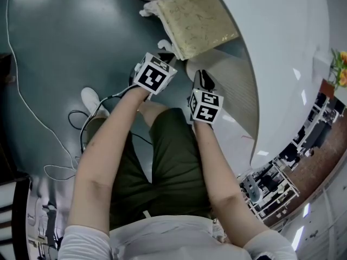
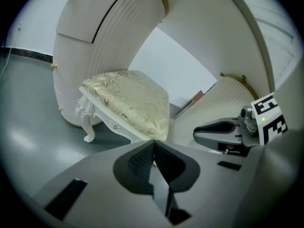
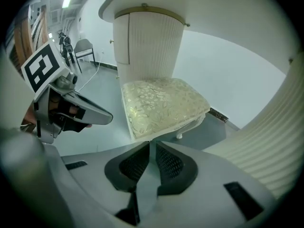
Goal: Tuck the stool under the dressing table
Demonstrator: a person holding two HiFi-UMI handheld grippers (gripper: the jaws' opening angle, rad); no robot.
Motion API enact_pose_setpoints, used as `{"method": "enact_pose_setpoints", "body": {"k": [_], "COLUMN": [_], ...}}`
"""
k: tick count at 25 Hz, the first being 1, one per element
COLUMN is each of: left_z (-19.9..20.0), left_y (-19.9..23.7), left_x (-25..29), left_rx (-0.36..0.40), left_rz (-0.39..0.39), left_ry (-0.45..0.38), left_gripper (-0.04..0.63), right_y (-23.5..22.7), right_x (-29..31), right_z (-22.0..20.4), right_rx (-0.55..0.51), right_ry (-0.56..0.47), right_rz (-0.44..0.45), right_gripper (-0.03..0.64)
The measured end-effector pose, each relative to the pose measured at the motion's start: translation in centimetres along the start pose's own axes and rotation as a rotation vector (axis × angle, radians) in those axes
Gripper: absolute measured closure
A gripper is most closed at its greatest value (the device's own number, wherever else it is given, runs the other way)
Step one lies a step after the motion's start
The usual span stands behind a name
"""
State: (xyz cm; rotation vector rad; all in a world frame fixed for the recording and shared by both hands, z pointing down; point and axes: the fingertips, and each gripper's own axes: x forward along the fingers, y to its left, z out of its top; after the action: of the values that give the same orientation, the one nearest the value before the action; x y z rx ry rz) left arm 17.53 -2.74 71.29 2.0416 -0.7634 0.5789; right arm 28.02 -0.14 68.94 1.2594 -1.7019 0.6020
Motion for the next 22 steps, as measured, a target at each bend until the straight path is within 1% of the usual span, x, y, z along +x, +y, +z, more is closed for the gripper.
{"method": "enact_pose_setpoints", "body": {"k": [2,6,8,10,13,18,22], "left_z": [-0.1,-0.8,-0.8,-0.7,-0.5,0.5,1.0], "left_y": [-0.2,-0.8,-0.6,-0.5,-1.2,-1.5,-1.7], "left_x": [-1.8,-5.5,-7.6,-10.1,-14.1,-21.1,-26.6], "left_rx": [0.014,0.025,0.035,0.026,0.01,0.034,0.014], "left_rz": [-0.002,-0.019,-0.022,-0.02,-0.025,0.002,0.018], "left_ry": [0.004,0.018,0.017,0.004,-0.014,-0.04,-0.056], "left_gripper": [0.592,0.592,0.592,0.592,0.592,0.592,0.592], "right_y": [0.9,3.1,5.0,6.8,8.8,12.5,15.2], "right_x": [-1.1,-3.4,-4.4,-5.7,-8.6,-13.4,-17.3], "right_z": [0.7,1.8,2.9,4.1,5.8,8.8,10.8], "right_rx": [0.022,0.101,0.136,0.157,0.155,0.147,0.164], "right_ry": [-0.021,-0.055,-0.087,-0.119,-0.153,-0.197,-0.226], "right_rz": [0.008,0.068,0.121,0.166,0.189,0.227,0.268], "right_gripper": [0.604,0.606,0.606,0.606,0.607,0.607,0.607]}}
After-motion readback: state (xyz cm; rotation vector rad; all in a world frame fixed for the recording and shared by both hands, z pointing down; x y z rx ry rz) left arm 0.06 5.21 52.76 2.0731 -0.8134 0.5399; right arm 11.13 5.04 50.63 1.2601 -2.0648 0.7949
